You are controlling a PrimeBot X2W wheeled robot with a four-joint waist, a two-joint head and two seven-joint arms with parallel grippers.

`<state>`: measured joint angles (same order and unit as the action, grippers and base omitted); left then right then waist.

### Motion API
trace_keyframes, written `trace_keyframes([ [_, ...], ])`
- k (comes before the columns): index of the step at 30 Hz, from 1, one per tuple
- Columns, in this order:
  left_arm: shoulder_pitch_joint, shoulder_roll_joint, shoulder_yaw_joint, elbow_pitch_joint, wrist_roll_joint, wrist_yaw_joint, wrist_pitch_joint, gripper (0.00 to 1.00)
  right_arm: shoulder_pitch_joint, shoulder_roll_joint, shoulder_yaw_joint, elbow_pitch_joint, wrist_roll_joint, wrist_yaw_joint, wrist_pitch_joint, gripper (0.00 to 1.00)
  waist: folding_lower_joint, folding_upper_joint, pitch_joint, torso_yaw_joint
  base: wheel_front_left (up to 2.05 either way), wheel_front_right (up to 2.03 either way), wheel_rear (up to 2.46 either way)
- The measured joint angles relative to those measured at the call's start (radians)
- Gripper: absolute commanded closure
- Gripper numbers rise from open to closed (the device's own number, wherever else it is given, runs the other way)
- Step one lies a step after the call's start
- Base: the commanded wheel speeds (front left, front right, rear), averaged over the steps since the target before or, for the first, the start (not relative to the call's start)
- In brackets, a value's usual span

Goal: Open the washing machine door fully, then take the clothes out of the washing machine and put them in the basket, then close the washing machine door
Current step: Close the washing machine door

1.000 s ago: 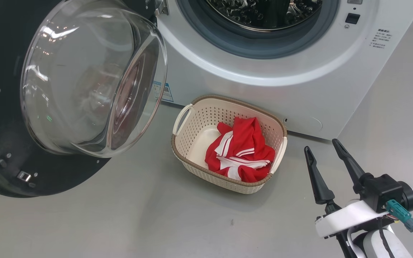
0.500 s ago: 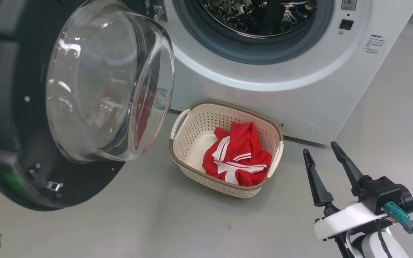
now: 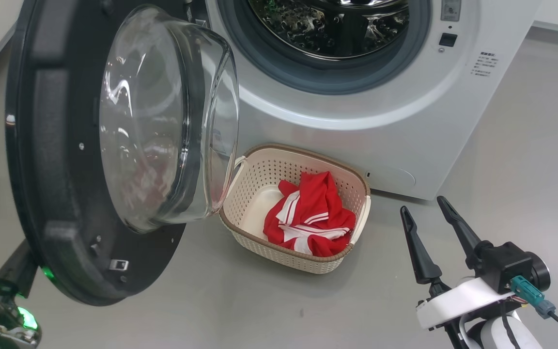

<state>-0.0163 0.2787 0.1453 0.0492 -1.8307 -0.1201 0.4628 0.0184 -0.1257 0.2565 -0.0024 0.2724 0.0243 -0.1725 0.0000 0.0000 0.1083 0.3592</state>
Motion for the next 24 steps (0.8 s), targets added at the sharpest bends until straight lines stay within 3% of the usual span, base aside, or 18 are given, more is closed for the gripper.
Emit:
trace_keyframes([
  [24,0.084,-0.073,-0.006,-0.229,-0.012,0.000,0.075,1.00,-0.004,0.026,0.026,-0.001,0.001,0.001,-0.009,0.00,0.0000,0.0000,0.021,-0.173,0.00,0.00,0.00],
])
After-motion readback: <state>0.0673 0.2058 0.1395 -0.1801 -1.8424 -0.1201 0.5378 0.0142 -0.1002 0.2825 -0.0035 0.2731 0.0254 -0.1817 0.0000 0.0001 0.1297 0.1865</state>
